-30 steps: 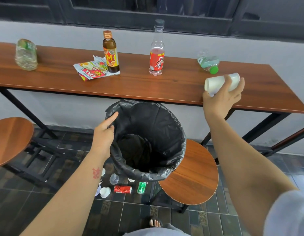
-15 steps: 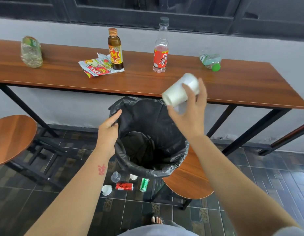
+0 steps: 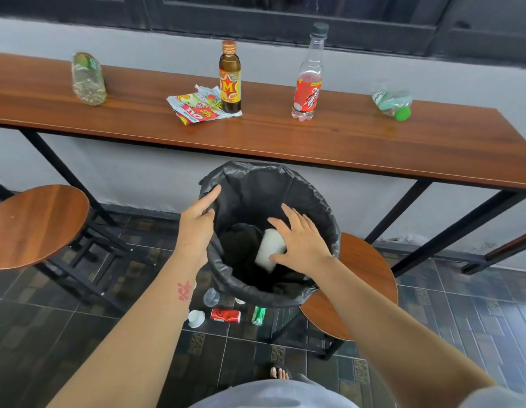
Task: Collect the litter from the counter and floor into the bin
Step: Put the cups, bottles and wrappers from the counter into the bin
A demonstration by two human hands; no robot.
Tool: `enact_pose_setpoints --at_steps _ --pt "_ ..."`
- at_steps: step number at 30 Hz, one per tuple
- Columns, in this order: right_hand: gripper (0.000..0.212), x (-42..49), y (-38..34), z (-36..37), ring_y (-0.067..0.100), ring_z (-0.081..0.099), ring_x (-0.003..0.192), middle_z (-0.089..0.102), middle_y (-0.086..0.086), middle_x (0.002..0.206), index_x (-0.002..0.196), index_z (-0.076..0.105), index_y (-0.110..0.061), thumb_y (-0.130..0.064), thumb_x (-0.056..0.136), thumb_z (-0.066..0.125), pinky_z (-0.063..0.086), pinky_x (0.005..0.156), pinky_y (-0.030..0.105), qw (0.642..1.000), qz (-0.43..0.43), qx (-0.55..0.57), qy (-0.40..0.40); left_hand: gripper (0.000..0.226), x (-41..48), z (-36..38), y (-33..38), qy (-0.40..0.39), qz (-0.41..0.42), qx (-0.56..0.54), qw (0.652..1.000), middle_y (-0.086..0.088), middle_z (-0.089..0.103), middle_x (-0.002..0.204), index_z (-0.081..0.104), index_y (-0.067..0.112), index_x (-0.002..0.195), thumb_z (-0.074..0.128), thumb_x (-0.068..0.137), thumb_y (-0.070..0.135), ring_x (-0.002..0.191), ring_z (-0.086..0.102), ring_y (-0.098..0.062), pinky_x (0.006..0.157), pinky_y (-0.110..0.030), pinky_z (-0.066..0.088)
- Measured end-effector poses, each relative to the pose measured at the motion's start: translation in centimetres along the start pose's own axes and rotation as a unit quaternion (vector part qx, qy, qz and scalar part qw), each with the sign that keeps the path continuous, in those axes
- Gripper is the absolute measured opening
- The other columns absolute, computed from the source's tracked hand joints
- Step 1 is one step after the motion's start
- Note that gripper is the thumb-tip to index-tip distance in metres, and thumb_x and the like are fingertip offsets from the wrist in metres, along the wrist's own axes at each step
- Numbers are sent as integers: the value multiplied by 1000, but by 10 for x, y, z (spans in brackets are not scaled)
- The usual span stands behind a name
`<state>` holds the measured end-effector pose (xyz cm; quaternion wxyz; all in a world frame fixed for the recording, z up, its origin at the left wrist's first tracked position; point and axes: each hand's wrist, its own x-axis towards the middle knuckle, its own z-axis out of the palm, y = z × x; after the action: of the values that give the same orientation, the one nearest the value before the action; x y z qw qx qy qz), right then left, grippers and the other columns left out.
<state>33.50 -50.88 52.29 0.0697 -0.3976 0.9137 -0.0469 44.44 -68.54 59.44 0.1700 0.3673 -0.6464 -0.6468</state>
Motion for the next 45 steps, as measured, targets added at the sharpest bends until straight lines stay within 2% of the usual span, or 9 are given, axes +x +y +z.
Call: enact_pose_setpoints --at_steps 7,11,15,18,22,27,32,37,45 --pt "71 -5 2 -17 20 4 152 8 -2 164 152 23 -32 -59 92 49 10 123 42 996 33 38 75 50 8 -7 -4 -14 -6 2 1000 5 41 150 61 37 129 39 101 2 138 35 -17 103 -24 30" --pt "56 -14 9 -39 25 33 143 38 1 154 141 45 -22 -53 94 46 30 117 45 962 61 81 255 49 10 -9 -5 -22 -6 6 1000 5 43 148 61 36 128 39 102 1 137 38 -19 105 -25 30" --pt "47 -10 35 -70 25 40 136 45 4 147 134 51 -15 -38 94 57 32 114 40 904 133 110 391 49 12 -3 -2 -32 -11 13 999 7 42 147 59 36 131 39 102 3 121 49 -7 96 -19 33" --pt "48 4 65 -95 27 40 134 44 9 146 134 50 -12 -36 93 58 33 111 39 878 167 92 438 48 15 4 1 -32 -14 12 999 8 45 142 59 36 132 39 102 3 93 51 4 90 -15 33" --pt "57 30 111 -122 30 33 138 35 11 152 142 41 -14 -39 93 56 32 112 43 870 238 104 419 49 25 14 2 -32 -22 19 999 6 44 146 60 35 131 39 101 2 127 42 -12 93 -20 32" --pt "65 64 159 -145 37 24 142 20 14 159 149 31 -17 -36 93 58 25 115 45 882 289 119 353 51 40 24 0 -20 -24 31 999 8 47 142 62 36 128 41 100 -1 107 48 -2 81 -19 38" --pt "63 97 194 -157 37 24 141 12 12 161 150 27 -22 -28 95 56 30 112 46 886 318 143 306 51 56 30 -6 -5 -29 40 999 9 48 143 64 36 125 42 99 -1 127 42 -9 97 -23 35" --pt "51 114 215 -161 39 46 125 25 11 155 144 34 -25 -11 97 44 42 95 45 878 325 174 305 55 67 35 -7 5 -41 27 999 9 52 139 69 41 116 44 97 -4 129 45 -11 108 -32 36" --pt "33 112 219 -156 38 56 108 55 16 121 130 47 -13 -8 98 41 34 77 35 851 351 184 346 53 66 40 -3 9 -42 14 999 9 51 142 68 41 117 44 98 -2 131 45 -14 110 -38 36"
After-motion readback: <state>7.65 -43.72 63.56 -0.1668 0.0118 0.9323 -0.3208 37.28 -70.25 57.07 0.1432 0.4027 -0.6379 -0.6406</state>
